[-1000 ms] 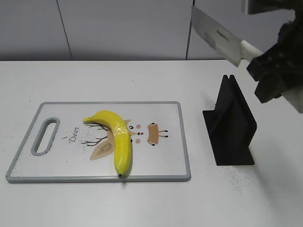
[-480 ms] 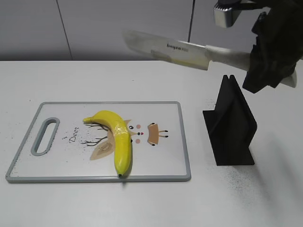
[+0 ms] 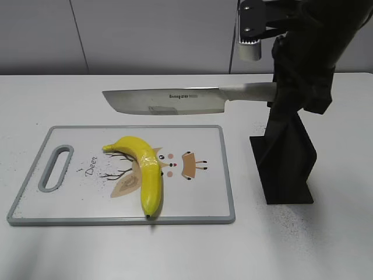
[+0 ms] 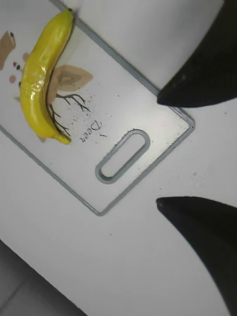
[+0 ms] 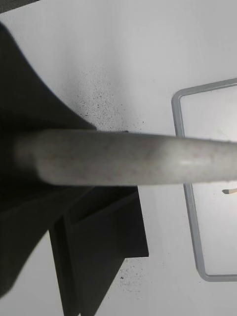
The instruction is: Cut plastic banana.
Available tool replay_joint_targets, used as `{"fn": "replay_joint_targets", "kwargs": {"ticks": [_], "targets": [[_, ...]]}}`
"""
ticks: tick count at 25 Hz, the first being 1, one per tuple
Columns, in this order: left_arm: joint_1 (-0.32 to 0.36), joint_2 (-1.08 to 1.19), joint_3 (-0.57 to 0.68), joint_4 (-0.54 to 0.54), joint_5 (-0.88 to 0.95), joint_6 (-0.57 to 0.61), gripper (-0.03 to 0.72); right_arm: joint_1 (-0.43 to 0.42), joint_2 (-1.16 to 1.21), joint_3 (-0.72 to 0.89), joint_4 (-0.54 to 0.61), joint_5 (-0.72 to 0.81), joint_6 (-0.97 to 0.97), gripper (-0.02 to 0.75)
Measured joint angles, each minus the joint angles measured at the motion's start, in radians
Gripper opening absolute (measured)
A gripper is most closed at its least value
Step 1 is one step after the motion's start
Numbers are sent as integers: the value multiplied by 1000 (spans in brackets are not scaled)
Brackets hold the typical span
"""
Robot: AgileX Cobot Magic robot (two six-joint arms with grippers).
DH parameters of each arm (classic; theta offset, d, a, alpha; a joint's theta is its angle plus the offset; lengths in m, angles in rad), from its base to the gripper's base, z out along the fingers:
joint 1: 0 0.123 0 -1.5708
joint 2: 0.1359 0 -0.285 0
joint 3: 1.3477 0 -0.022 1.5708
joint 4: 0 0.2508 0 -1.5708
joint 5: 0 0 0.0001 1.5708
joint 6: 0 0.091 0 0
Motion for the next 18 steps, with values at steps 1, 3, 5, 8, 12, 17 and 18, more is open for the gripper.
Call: {"fn": "replay_joint_targets", "kwargs": {"ticks": [1, 3, 5, 8, 12, 17, 18], "targets": [[-13, 45, -35, -5, 12, 58, 537, 0, 14, -16, 1, 6, -12, 165], [-44, 124, -97, -27, 30, 133, 537, 0, 36, -46, 7, 9, -40, 165], [-72, 213, -173, -52, 43, 214, 537, 0, 51, -74, 12, 9, -76, 164], [-106, 333, -289, -76, 58, 307, 537, 0, 75, -112, 25, 9, -117, 164], [-147, 478, -416, -100, 91, 393, 537, 0, 105, -132, 53, 9, -181, 164], [-186, 613, -485, -105, 123, 453, 537, 0, 120, -134, 103, 1, -241, 164], [-192, 637, -489, -106, 123, 466, 537, 0, 124, -135, 109, 1, -248, 164]]}}
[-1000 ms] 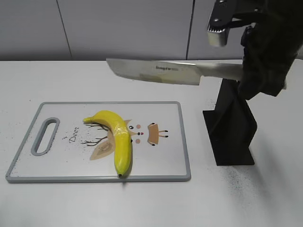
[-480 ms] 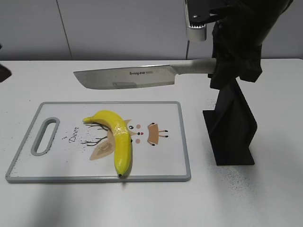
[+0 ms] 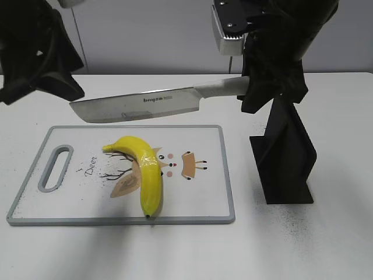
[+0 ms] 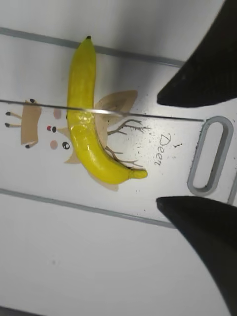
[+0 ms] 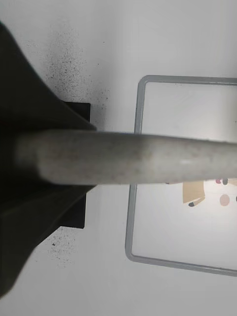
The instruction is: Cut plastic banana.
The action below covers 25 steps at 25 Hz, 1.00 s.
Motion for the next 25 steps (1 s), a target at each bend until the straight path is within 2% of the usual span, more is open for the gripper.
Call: {"fn": "replay_joint_targets", "kwargs": {"ticks": [9, 12, 13, 15, 16, 17, 18, 21, 25], "targets": [[-18, 124, 0, -56, 14, 49, 534, 0, 12, -2, 36, -52, -32, 164], [-18, 142, 0, -66, 12, 51, 493, 0, 30, -5, 64, -53, -33, 164], [-18, 146, 0, -67, 12, 52, 460, 0, 39, -5, 70, -53, -33, 164], [-18, 155, -1, -68, 11, 52, 326, 0, 53, -5, 73, -53, -33, 164], [-18, 159, -1, -68, 10, 53, 252, 0, 58, -5, 73, -53, -33, 164], [-18, 160, -1, -68, 8, 53, 146, 0, 61, -5, 73, -53, -33, 164], [-18, 160, -1, -67, 5, 54, 81, 0, 61, -5, 73, -53, -33, 164], [-18, 160, -1, -52, 0, 54, 8, 0, 61, -5, 74, -55, -33, 164], [-18, 166, -1, -37, -4, 51, -7, 0, 61, -5, 77, -60, -33, 164]]}}
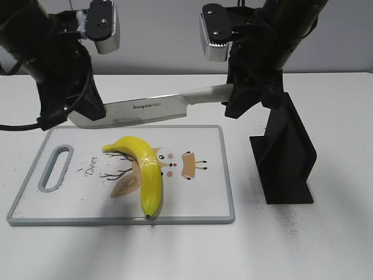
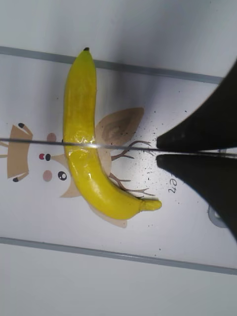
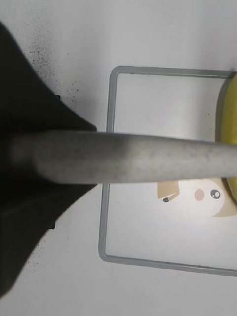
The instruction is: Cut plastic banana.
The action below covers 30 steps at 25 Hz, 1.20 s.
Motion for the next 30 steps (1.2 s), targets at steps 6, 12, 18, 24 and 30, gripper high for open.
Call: {"fn": "replay_joint_targets", "kwargs": {"ticks": [6, 12, 18, 24, 30], "targets": [[0, 60, -1, 8, -10, -12, -8, 0, 1, 0, 1, -8, 0, 164], [0, 158, -1, 27, -72, -41, -8, 0, 54, 0, 4, -48, 0, 164], [0, 259, 67, 47, -216, -103, -3, -2, 230, -2, -5, -99, -1, 164], [-2, 266, 119, 19, -305, -115, 6, -7, 319, -11, -54, -102, -9, 167], [-2, 269, 108, 24, -289, -118, 6, -7, 331, -70, -58, -51, 0, 167]]}}
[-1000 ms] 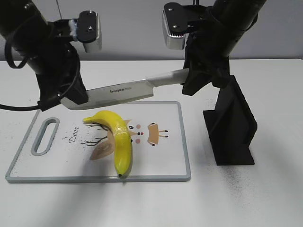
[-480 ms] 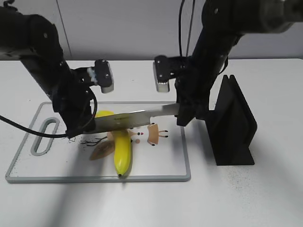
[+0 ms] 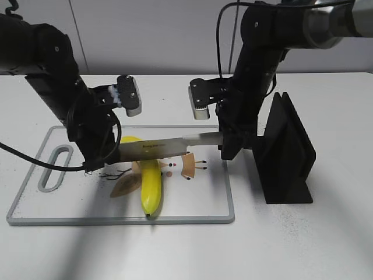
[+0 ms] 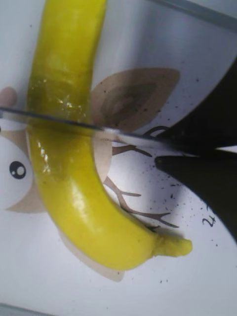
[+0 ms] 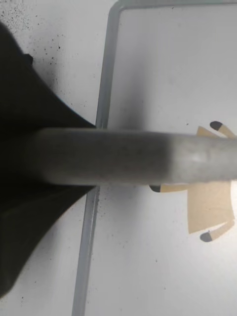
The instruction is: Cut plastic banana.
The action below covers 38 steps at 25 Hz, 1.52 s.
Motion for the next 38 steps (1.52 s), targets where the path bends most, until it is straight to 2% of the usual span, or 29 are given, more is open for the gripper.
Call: {"fn": "replay_joint_targets", "kwargs": {"ticks": [4, 8, 19, 20, 22, 25, 26, 27, 30, 35, 38], "targets": [[0, -3, -27, 25, 49, -8, 6, 5, 6, -69, 4, 82, 21, 167], [0, -70, -39, 65, 75, -11, 5, 7, -44, -83, 7, 92, 28, 167], [0, -275, -47, 73, 161, -15, 5, 11, -217, -89, 28, 117, 28, 167], [0, -276, -48, 72, 163, -15, 27, 11, -217, -89, 29, 118, 28, 165], [0, -276, -50, 69, 167, -18, 135, 11, -217, -89, 29, 119, 36, 165], [0, -277, -51, 51, 171, -28, 474, 11, -217, -89, 28, 119, 42, 165], [0, -277, -51, 43, 165, -45, 566, 10, -217, -89, 26, 119, 42, 164], [0, -277, -53, 38, 155, -60, 614, 10, -217, -89, 26, 119, 43, 164], [0, -277, -74, 42, 157, -128, 666, 10, -217, -89, 26, 119, 53, 164], [0, -277, -170, 125, 265, -335, 678, 10, -217, -89, 25, 119, 143, 164], [2, -279, -232, 203, 313, -577, 678, 10, -221, -101, 18, 121, 336, 164]]}}
